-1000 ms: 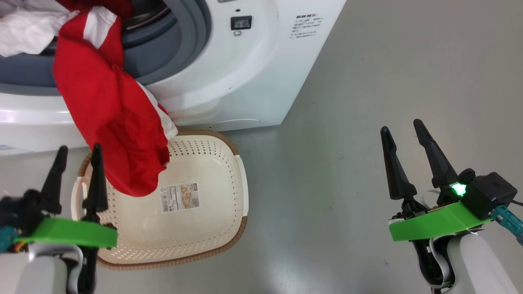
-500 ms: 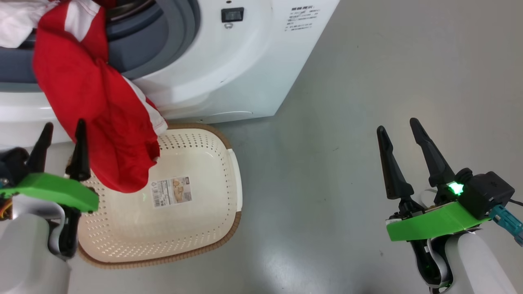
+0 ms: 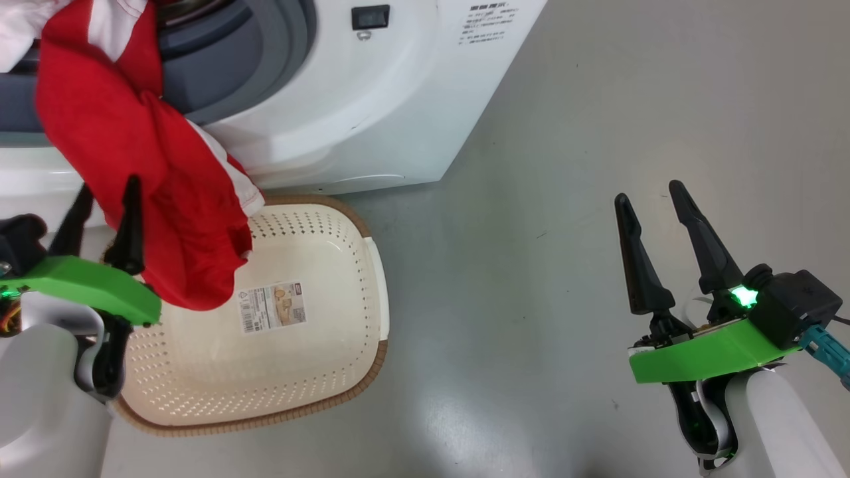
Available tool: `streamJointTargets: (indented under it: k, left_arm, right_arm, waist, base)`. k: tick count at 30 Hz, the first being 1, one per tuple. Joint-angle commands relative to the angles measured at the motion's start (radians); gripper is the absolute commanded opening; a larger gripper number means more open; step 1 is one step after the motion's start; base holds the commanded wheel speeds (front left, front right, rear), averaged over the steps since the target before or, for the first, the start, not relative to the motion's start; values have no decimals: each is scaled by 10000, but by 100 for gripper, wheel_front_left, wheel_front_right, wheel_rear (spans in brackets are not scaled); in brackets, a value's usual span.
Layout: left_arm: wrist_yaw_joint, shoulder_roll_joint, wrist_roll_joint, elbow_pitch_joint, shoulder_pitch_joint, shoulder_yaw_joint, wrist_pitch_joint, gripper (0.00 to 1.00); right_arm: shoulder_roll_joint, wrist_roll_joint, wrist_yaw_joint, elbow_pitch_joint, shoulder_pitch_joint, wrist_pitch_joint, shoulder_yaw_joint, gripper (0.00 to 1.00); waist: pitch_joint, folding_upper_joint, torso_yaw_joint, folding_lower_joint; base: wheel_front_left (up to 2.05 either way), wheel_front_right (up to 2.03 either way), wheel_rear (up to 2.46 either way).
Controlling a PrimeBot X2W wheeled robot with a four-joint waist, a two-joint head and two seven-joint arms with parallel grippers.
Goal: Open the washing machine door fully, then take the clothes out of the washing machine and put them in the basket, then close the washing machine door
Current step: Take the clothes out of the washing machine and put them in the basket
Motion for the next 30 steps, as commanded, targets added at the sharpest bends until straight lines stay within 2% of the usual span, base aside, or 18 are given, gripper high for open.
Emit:
streamJointTargets:
  k: [1, 2, 3, 14, 30]
  left_arm:
    - [-56, 500, -94, -185, -136, 141, -78, 40]
    - [-56, 525, -134, -217, -137, 83, -78, 16]
    - [-56, 546, -172, -254, -136, 40, -78, 0]
    - [-56, 638, -236, -990, 197, -92, -78, 0]
    - [-56, 313, 276, -2878, 2229, -113, -78, 0]
  right_arm:
    - [-5, 2, 48, -263, -25, -65, 162, 100]
    - [-5, 1, 48, -265, -24, -65, 160, 100]
    - [-5, -3, 48, -267, -22, -65, 157, 100]
    - [-4, -8, 48, -259, -24, -65, 140, 100]
    - [-4, 13, 48, -200, 29, -65, 145, 100]
  waist:
    - [-4, 0, 4, -1]
    - [-9, 0, 8, -1]
    - [-10, 0, 14, -1]
    - [-83, 0, 74, -1]
    - [-277, 0, 248, -1]
  base:
    - [0, 0, 0]
    - [0, 0, 0]
    - [0, 0, 0]
    - [0, 0, 0]
    - [0, 0, 0]
